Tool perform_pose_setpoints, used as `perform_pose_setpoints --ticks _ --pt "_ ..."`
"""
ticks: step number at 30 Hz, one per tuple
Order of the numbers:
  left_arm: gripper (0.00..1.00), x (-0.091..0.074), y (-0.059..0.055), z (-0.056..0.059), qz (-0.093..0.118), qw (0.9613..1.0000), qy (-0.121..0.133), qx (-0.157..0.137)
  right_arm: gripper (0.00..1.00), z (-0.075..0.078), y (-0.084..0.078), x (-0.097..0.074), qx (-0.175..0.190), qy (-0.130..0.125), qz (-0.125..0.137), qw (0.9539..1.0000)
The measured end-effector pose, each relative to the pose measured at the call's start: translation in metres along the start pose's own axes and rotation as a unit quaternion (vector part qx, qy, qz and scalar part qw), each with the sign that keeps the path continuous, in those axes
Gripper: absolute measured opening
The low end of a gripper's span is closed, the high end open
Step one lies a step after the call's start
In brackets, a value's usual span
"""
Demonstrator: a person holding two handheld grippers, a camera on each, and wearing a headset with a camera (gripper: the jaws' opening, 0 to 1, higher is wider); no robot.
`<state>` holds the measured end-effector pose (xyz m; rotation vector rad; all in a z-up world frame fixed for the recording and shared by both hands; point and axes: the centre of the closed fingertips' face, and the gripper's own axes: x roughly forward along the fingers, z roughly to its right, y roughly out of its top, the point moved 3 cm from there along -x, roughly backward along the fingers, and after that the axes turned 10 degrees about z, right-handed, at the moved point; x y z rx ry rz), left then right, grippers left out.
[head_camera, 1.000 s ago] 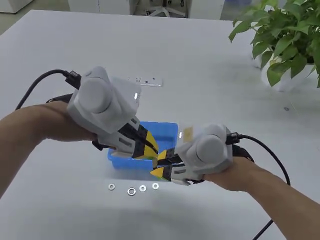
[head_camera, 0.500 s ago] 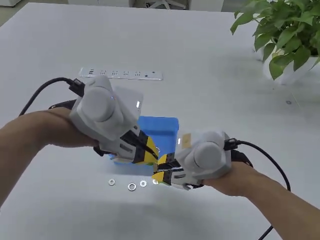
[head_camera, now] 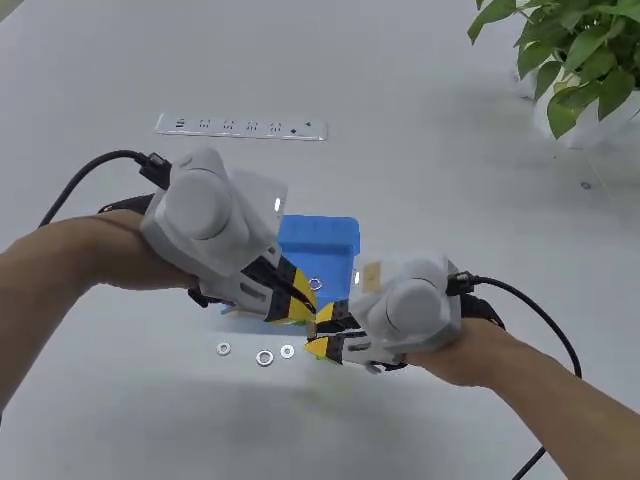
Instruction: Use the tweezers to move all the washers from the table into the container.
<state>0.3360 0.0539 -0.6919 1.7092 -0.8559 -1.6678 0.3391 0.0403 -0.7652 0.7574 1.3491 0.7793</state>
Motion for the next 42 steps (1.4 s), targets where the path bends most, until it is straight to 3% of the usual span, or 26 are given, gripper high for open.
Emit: perform_pose_setpoints --ticks 42 --pt "0.06 0.0012 -0.001 -0.0008 0.003 0.9999 0.007 -0.01 0.09 -0.0007 -0.0016 0.0028 0.023 -0.002 -0.006 0.9997"
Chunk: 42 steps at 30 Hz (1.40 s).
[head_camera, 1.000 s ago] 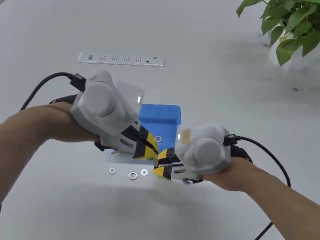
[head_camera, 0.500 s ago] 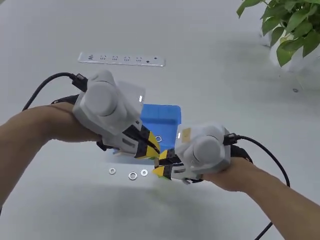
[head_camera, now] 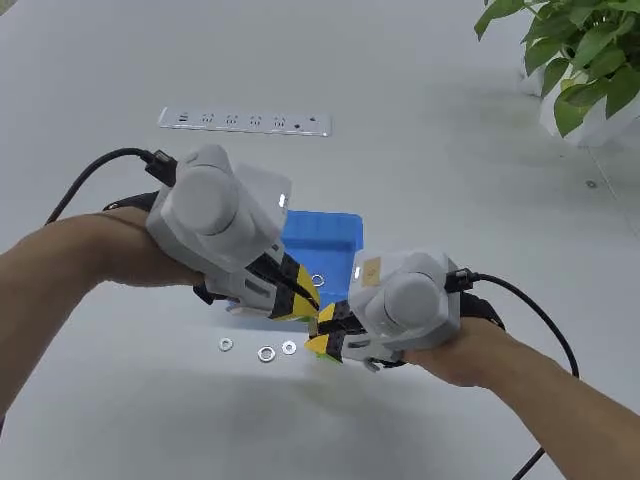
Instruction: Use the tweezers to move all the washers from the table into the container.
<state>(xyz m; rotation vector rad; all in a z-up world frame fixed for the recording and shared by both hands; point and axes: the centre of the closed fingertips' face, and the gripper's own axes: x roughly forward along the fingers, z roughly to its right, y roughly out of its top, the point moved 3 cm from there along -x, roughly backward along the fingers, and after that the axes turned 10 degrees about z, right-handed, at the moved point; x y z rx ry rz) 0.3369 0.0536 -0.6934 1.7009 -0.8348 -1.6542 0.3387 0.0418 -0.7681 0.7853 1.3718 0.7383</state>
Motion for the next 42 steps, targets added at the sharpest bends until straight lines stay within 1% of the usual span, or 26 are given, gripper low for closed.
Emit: perform_pose_setpoints --ticks 10,18,26,31,35,42 --pt "0.06 -0.006 0.006 0.001 0.002 1.0 0.004 -0.001 0.09 -0.002 0.007 -0.004 -0.001 0.0 0.005 1.0" --pt "0.06 -0.016 0.015 0.003 0.004 1.0 0.009 -0.003 0.09 -0.004 0.02 -0.008 0.0 -0.003 0.016 0.9999" --pt "0.06 -0.026 0.024 0.004 0.011 0.9998 0.015 -0.01 0.09 -0.004 0.032 -0.015 -0.008 -0.003 0.02 0.9998" --pt "0.06 -0.031 0.027 0.004 0.013 0.9997 0.017 -0.012 0.09 -0.003 0.038 -0.017 -0.016 -0.003 0.017 0.9997" --pt "0.06 -0.035 0.032 0.002 0.015 0.9996 0.02 -0.009 0.09 0.0 0.043 -0.021 -0.021 -0.003 0.014 0.9997" --pt "0.06 -0.042 0.043 -0.006 0.016 0.9996 0.022 -0.002 0.09 0.007 0.054 -0.028 -0.028 -0.006 0.012 0.9995"
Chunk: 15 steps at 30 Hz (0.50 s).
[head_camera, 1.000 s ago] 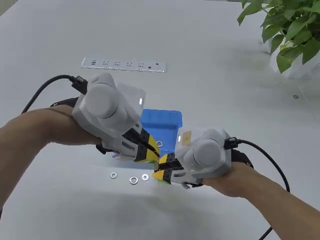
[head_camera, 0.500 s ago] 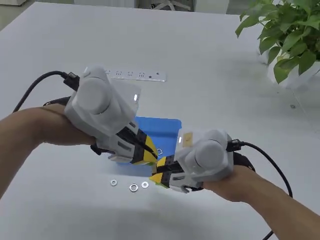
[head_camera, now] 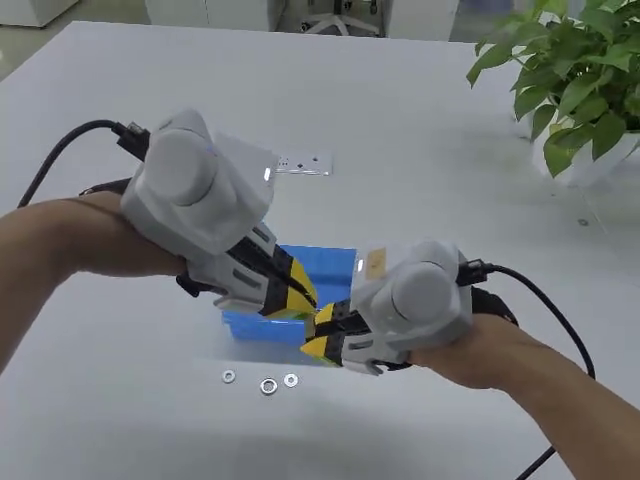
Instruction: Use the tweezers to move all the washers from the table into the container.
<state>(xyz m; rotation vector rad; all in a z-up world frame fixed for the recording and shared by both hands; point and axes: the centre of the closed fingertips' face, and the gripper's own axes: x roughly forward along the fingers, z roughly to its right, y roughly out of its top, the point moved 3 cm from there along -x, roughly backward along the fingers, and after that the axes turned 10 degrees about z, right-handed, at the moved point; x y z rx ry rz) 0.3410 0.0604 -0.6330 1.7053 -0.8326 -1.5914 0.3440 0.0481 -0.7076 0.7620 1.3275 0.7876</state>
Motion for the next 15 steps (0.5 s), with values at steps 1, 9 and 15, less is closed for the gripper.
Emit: perform_pose_setpoints --ticks 1,9,15 --pt "0.06 -0.001 0.001 -0.001 0.0 1.0 0.0 0.001 0.09 0.002 0.002 -0.001 -0.001 -0.001 0.0 1.0" --pt "0.06 -0.008 0.011 -0.012 0.0 0.9999 0.005 0.012 0.09 0.015 0.013 -0.005 -0.007 -0.008 0.002 0.9999" --pt "0.06 -0.011 0.012 -0.021 -0.004 0.9997 0.01 0.02 0.09 0.026 0.017 -0.003 -0.009 -0.011 0.007 0.9999"
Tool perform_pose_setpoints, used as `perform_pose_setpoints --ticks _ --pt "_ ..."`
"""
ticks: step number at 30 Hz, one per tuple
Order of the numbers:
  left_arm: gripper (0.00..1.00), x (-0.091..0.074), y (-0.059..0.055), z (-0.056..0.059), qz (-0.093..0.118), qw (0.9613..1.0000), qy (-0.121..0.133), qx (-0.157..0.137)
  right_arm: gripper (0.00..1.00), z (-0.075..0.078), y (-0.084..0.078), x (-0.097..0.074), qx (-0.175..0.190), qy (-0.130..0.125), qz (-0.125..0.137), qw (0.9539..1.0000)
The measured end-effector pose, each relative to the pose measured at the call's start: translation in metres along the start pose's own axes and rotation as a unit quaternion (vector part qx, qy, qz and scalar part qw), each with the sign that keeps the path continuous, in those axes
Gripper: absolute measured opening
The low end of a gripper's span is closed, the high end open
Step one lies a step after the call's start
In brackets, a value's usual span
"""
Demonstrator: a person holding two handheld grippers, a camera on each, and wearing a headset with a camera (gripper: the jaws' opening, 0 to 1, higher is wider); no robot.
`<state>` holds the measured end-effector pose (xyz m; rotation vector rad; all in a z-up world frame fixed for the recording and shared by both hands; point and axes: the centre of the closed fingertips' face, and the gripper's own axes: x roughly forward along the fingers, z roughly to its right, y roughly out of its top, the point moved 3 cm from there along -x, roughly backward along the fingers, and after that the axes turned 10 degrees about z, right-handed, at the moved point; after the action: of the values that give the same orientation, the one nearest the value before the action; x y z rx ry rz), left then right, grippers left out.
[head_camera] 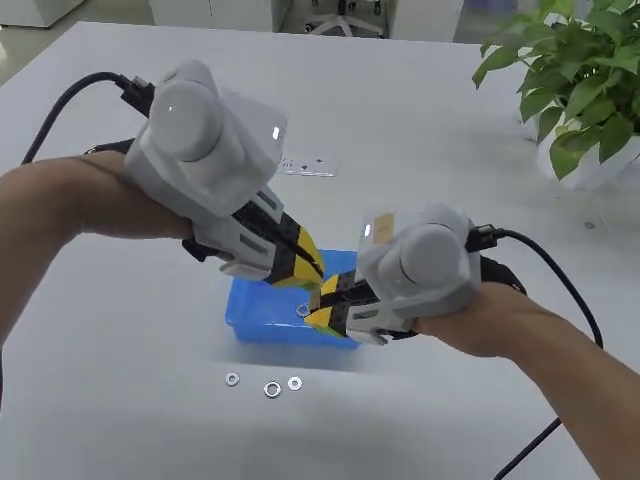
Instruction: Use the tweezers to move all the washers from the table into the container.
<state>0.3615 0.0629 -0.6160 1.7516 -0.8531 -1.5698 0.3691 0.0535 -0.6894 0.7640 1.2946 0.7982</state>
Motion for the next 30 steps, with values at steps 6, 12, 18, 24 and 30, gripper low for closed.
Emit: perform_pose_setpoints --ticks 6,12,18,24,30 --pt "0.06 0.001 -0.003 -0.008 -0.007 1.0 0.004 0.004 0.09 0.009 -0.002 0.004 0.002 -0.002 0.004 1.0" --pt "0.06 0.004 -0.007 -0.016 -0.009 0.9999 0.004 0.002 0.09 0.016 -0.006 0.007 0.003 -0.001 0.004 1.0" --pt "0.06 0.009 -0.014 -0.025 -0.009 1.0 0.004 -0.001 0.09 0.025 -0.014 0.012 0.005 -0.001 0.004 1.0" --pt "0.06 0.015 -0.021 -0.034 -0.009 0.9999 0.004 -0.004 0.09 0.033 -0.021 0.017 0.006 -0.001 0.001 1.0" --pt "0.06 0.02 -0.029 -0.041 -0.011 0.9999 0.005 -0.006 0.09 0.039 -0.029 0.022 0.009 -0.001 0.0 1.0"
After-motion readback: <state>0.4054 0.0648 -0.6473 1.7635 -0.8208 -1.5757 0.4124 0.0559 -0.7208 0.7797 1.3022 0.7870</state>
